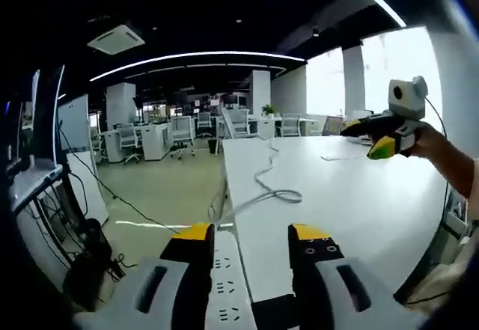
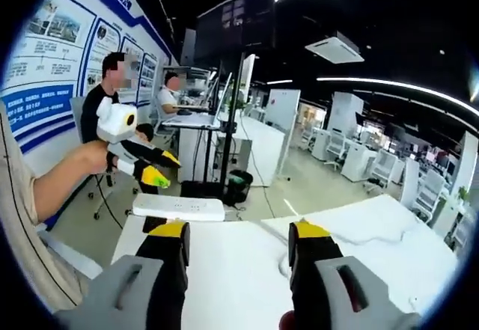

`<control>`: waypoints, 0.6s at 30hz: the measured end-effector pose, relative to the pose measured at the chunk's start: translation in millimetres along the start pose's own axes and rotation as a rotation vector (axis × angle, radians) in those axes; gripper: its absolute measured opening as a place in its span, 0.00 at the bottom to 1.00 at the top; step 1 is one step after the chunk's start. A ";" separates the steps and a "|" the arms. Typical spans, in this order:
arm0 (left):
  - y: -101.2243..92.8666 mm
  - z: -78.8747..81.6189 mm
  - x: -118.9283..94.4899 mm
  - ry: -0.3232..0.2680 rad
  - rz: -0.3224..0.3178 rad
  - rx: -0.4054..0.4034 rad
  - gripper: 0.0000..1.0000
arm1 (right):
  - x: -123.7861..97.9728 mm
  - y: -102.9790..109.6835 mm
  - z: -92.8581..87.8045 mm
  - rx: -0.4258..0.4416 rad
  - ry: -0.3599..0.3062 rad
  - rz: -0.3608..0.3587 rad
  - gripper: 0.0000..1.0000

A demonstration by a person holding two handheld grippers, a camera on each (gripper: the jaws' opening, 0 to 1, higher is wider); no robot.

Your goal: Pick up the power strip scattered on the table, fix it on the side mounting bracket of the table, and press the switch

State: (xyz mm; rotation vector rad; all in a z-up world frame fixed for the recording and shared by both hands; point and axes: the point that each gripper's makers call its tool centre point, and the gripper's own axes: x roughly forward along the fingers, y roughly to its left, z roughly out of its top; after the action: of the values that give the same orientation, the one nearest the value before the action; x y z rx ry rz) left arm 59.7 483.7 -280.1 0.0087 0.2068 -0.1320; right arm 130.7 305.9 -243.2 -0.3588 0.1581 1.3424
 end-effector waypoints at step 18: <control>-56.0 38.5 46.2 -0.229 -0.057 0.044 0.47 | -119.6 -60.6 -33.5 0.160 -0.168 -0.334 0.50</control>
State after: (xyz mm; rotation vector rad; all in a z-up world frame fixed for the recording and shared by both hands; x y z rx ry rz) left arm 104.9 421.4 -251.6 0.0313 -0.0242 -0.1930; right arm 165.6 173.1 -226.9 -0.1287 0.0613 1.0161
